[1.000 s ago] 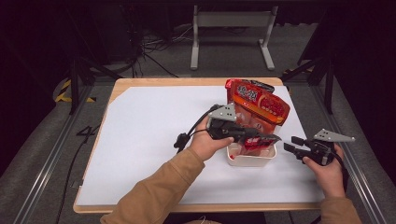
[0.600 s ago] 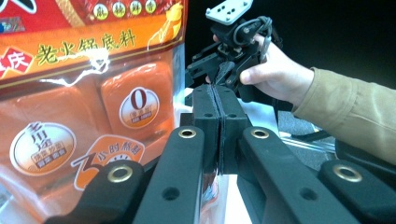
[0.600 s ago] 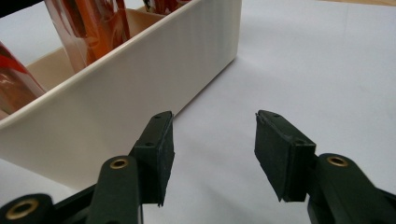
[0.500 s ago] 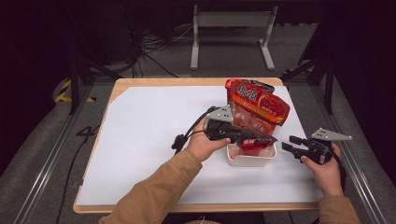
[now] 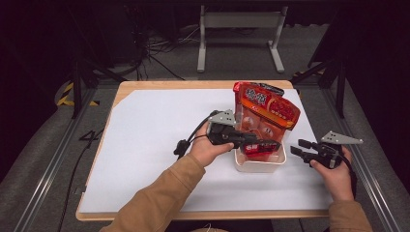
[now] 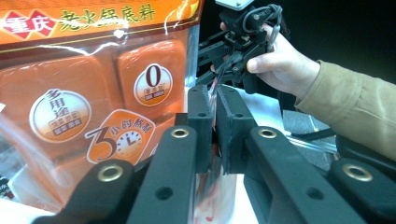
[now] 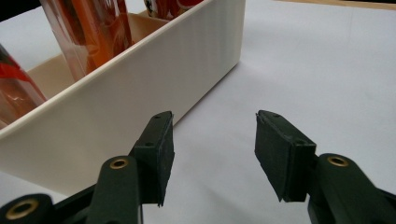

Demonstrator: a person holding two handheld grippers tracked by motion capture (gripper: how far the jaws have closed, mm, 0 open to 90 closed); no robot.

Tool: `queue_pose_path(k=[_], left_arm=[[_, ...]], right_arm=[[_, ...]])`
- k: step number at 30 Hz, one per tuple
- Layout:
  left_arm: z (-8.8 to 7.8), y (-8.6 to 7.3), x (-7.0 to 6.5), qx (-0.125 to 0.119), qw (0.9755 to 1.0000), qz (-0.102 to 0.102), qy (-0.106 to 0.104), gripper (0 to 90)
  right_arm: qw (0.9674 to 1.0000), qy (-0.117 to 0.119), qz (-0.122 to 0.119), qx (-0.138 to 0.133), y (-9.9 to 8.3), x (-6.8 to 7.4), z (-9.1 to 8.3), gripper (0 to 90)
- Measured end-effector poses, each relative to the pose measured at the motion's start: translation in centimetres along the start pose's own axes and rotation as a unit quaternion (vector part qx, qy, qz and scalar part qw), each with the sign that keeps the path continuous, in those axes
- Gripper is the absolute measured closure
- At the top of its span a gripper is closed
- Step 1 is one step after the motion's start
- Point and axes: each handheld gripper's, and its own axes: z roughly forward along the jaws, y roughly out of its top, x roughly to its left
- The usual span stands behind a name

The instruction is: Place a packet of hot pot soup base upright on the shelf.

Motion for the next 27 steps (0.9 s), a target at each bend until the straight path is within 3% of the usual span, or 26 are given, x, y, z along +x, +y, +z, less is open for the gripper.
queue_pose_path(k=[9,12,18,23,27], left_arm=[[-0.7,0.1,-0.3,-0.014,0.9999,-0.001,0.002,66.6],[-1.3,0.3,-0.4,-0.026,0.9996,-0.002,0.01,57.7],[-2.6,0.7,-0.9,-0.033,0.9992,0.004,0.023,50.2],[-4.6,1.0,-1.9,-0.014,0.9981,0.009,0.059,46.7],[-6.2,1.0,-2.3,-0.014,0.9968,0.01,0.078,43.5]], right_arm=[[1.0,0.001,-0.003,-0.003,0.2,-0.1,0.1,47.4],[1.0,0.002,-0.002,-0.002,0.2,0.0,0.2,47.3],[1.0,0.001,-0.002,-0.001,0.2,0.0,0.2,47.3],[1.0,0.001,0.001,-0.001,0.2,0.0,0.2,47.2],[1.0,0.0,-0.001,0.001,0.1,0.0,0.2,47.2]])
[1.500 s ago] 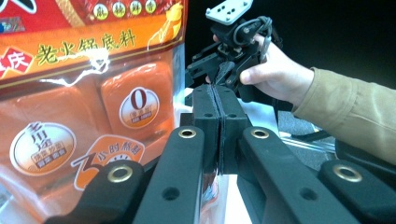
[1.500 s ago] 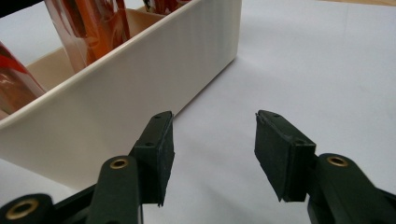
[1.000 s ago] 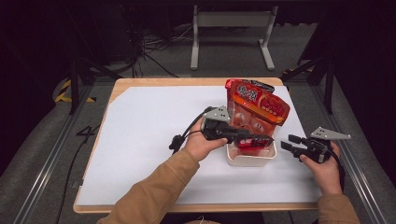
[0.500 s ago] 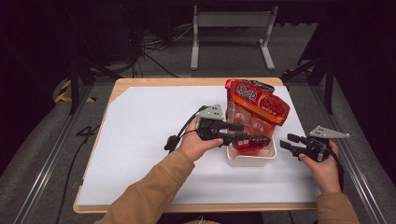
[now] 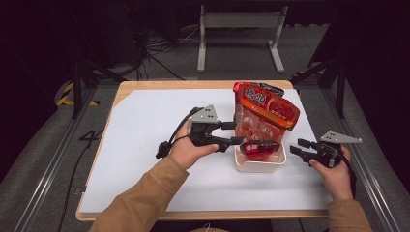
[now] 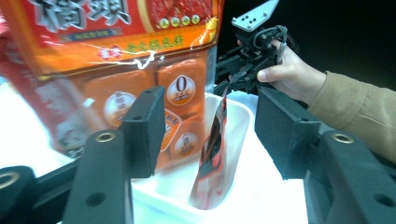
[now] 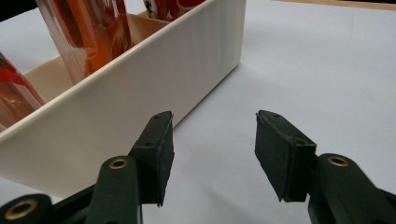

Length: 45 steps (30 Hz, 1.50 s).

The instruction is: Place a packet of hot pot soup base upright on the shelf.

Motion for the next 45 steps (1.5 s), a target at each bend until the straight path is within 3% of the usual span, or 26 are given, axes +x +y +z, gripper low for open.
queue_pose_path(k=[3,6,12,16,20,26,28,30,39,43,45], left_arm=[[-1.8,-0.1,0.1,0.005,0.9996,0.004,0.027,41.3],[-3.4,-0.4,0.2,0.009,0.9993,-0.003,0.035,44.6],[-7.1,-1.6,0.5,0.015,0.9974,0.0,0.071,41.0],[-9.4,-2.7,1.0,0.012,0.9955,-0.016,0.093,39.4],[-10.6,-3.5,1.3,0.02,0.9937,-0.026,0.107,34.1],[-12.8,-5.4,1.9,0.029,0.9886,-0.033,0.144,27.9],[-13.8,-6.4,2.2,0.028,0.9855,-0.037,0.163,27.0],[-14.1,-6.8,2.4,0.026,0.9851,-0.041,0.165,26.5],[-15.7,-10.3,3.3,0.012,0.9786,-0.065,0.195,22.7],[-16.2,-12.3,4.0,-0.001,0.9746,-0.095,0.203,21.4],[-16.4,-13.1,4.2,0.007,0.9725,-0.097,0.212,20.5]], right_arm=[[1.0,0.0,-0.001,-0.001,0.0,0.1,0.0,47.2],[1.0,0.0,0.0,-0.001,0.0,0.1,0.0,47.1],[1.0,0.0,0.007,-0.002,-0.1,0.0,-0.2,46.2],[1.0,0.0,0.008,-0.002,-0.3,0.0,-0.3,45.8],[0.9999,-0.002,0.01,-0.002,-0.3,0.0,-0.3,45.2],[0.9999,-0.002,0.01,-0.003,-0.3,-0.1,-0.4,44.7],[0.9999,-0.002,0.011,-0.005,-0.3,-0.1,-0.5,44.3],[0.9999,-0.002,0.011,-0.005,-0.3,-0.1,-0.5,44.3],[0.9999,-0.002,0.012,-0.005,-0.3,-0.1,-0.5,44.0],[0.9999,-0.002,0.012,-0.004,-0.3,-0.1,-0.4,44.0],[0.9999,-0.002,0.012,-0.002,-0.3,-0.1,-0.4,43.9]])
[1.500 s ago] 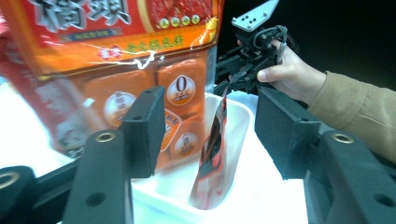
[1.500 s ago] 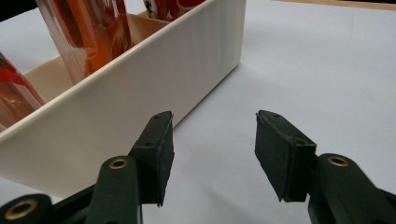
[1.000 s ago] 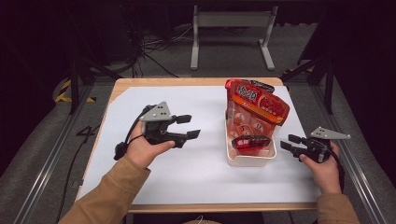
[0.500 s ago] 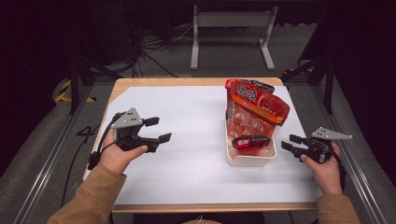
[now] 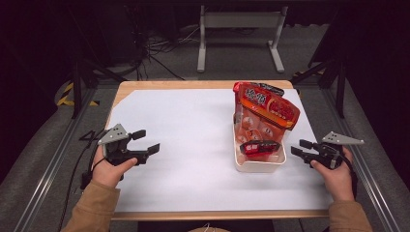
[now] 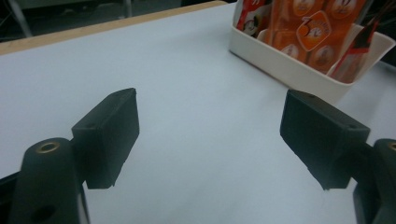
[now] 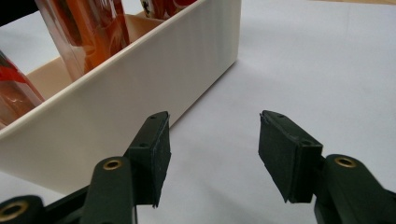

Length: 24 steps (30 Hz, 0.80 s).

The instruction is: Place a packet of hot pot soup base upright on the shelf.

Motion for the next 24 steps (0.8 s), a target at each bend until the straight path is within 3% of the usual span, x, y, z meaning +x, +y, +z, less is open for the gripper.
queue_pose_path(k=[9,13,20,24], left_arm=[[0.0,-2.7,1.4,-0.005,0.9995,-0.03,0.008,19.4],[0.1,-3.6,2.1,-0.005,0.9993,-0.029,0.021,17.8],[0.4,-4.8,2.6,-0.006,0.9992,-0.037,0.013,16.1],[0.5,-4.8,2.6,-0.001,0.9994,-0.03,0.018,14.6]], right_arm=[[1.0,0.0,0.0,0.004,-0.1,0.0,0.2,43.7],[1.0,-0.001,-0.004,0.007,-0.1,0.1,0.3,43.7],[1.0,-0.001,-0.006,0.006,-0.1,0.2,0.3,43.6],[1.0,-0.001,-0.006,0.006,-0.1,0.2,0.3,43.6]])
